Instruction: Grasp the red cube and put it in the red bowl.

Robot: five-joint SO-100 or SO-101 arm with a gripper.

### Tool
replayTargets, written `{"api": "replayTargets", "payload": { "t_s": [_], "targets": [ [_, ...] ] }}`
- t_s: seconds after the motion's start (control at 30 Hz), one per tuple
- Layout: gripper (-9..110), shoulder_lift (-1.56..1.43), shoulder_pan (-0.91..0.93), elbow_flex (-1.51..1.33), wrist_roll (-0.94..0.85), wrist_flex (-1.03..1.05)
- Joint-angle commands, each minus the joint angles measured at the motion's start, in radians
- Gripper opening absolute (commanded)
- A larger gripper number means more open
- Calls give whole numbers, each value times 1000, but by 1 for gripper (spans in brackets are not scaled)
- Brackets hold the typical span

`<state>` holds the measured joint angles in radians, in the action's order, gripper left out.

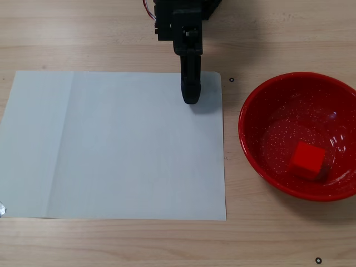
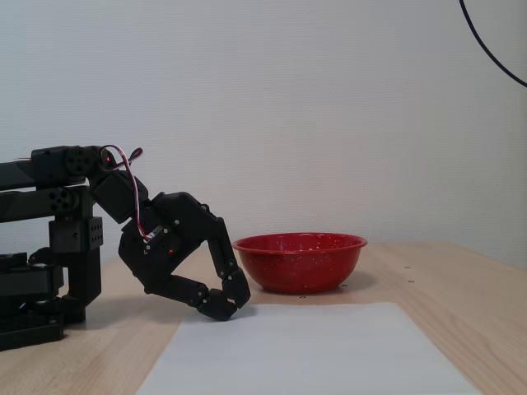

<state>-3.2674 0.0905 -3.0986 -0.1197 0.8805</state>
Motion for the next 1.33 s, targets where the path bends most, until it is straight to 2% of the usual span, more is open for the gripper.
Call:
{"api": "replayTargets", "payload": {
  "t_s": [0.0,1.3],
  "targets": [
    [0,-9,-11,-5,37,2],
    [0,-8,6,-5,81,9]
  ]
}}
